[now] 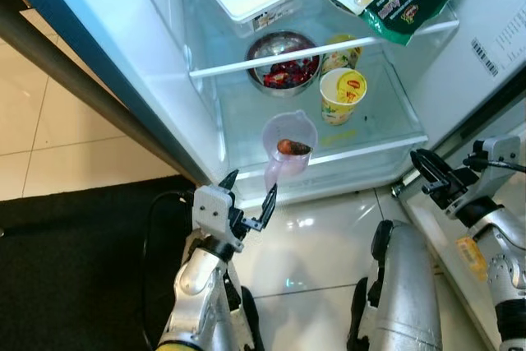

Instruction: Restocking fridge

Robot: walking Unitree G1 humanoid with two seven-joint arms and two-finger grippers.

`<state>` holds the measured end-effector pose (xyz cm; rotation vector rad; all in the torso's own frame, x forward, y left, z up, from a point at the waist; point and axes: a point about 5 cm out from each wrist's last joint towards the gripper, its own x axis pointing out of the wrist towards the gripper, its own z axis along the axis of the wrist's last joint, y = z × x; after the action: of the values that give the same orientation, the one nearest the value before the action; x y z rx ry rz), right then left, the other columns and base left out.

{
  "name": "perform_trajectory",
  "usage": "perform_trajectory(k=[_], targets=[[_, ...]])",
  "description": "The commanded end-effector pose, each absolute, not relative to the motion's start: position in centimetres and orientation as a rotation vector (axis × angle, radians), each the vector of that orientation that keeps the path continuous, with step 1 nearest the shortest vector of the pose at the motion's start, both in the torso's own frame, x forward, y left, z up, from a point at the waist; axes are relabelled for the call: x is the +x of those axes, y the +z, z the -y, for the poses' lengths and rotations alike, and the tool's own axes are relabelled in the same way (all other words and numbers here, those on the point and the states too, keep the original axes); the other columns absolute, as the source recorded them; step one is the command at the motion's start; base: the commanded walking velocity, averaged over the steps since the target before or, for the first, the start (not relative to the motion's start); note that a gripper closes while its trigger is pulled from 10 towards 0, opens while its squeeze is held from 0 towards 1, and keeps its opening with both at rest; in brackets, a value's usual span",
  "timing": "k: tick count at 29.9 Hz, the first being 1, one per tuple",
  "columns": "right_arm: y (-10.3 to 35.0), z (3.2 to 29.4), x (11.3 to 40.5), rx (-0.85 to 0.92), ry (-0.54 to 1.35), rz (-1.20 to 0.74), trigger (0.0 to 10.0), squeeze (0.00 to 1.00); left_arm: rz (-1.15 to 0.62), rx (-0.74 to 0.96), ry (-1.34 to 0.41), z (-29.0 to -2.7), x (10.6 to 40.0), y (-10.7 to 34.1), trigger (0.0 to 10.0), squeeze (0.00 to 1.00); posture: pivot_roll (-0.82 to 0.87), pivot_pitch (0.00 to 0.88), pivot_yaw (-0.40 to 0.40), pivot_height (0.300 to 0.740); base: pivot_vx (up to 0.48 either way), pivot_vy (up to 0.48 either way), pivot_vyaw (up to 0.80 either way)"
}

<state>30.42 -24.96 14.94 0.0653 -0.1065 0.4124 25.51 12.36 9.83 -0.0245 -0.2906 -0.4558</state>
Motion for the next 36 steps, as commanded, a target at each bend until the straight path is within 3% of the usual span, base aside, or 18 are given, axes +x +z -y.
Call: perform_trajectory(k=[1, 10, 12, 16, 17, 18, 19, 20, 21, 29, 36], targets=[[14.7, 23.7, 30.1, 0.101, 0.507, 0.105, 10.0, 0.0, 0.246, -0.001, -0.445, -13.4, 24.8, 9.4, 10.0, 0.0, 0.09, 0.322, 0.07, 0.36, 0.0, 0.0, 0.0], [15.9, 18.2, 29.8, 0.158, 0.816, 0.131, 10.0, 0.0, 0.237, 0.023, -0.389, -15.0, 23.6, 9.9, 10.0, 0.0, 0.11, 0.303, 0.06, 0.36, 0.0, 0.0, 0.0], [15.9, 15.4, 29.1, 0.17, 0.963, 0.13, 10.0, 0.0, 0.229, 0.028, -0.37, -15.5, 23.2, 10.0, 10.0, 0.0, 0.12, 0.295, 0.05, 0.36, 0.0, 0.0, 0.0], [16.4, 13.8, 28.5, 0.193, 1.059, 0.139, 10.0, 0.0, 0.22, 0.033, -0.358, -15.8, 22.9, 10.2, 10.0, 0.0, 0.13, 0.289, 0.046, 0.36, 0.0, 0.0, 0.0], [16.7, 13.3, 28.4, 0.203, 1.092, 0.15, 10.0, 0.26, 0.217, 0.035, -0.35, -15.9, 22.8, 10.2, 10.0, 0.0, 0.13, 0.288, 0.044, 0.36, 0.0, 0.0, 0.0], [16.7, 13.3, 28.4, 0.203, 1.092, 0.15, 10.0, 0.26, 0.217, 0.035, -0.35, -15.9, 22.8, 10.2, 10.0, 0.0, 0.13, 0.288, 0.044, 0.36, 0.0, 0.0, 0.0], [16.9, 12.8, 28.2, 0.218, 1.121, 0.158, 10.0, 0.75, 0.213, 0.037, -0.344, -16.1, 22.8, 10.2, 10.0, 0.0, 0.13, 0.284, 0.042, 0.36, 0.0, 0.0, 0.0], [16.9, 12.8, 28.2, 0.218, 1.121, 0.158, 10.0, 0.75, 0.213, 0.037, -0.344, -16.1, 22.8, 10.2, 10.0, 0.0, 0.13, 0.284, 0.042, 0.36, 0.0, 0.0, 0.0], [17.1, 12.1, 28.0, 0.213, 1.157, 0.159, 10.0, 1.0, 0.211, 0.04, -0.338, -16.2, 22.7, 10.1, 10.0, 0.0, 0.13, 0.281, 0.041, 0.36, 0.0, 0.0, 0.0], [16.3, 9.0, 27.5, 0.079, 1.287, 0.088, 10.0, 1.0, 0.198, 0.06, -0.304, -17.3, 22.7, 10.2, 10.0, 0.0, 0.14, 0.265, 0.034, 0.36, 0.0, 0.0, 0.0], [13.7, 8.1, 29.4, -0.192, 1.187, -0.022, 10.0, 1.0, 0.19, 0.062, -0.284, -17.7, 22.6, 10.1, 10.0, 0.0, 0.14, 0.26, 0.027, 0.36, 0.0, 0.0, 0.0]])
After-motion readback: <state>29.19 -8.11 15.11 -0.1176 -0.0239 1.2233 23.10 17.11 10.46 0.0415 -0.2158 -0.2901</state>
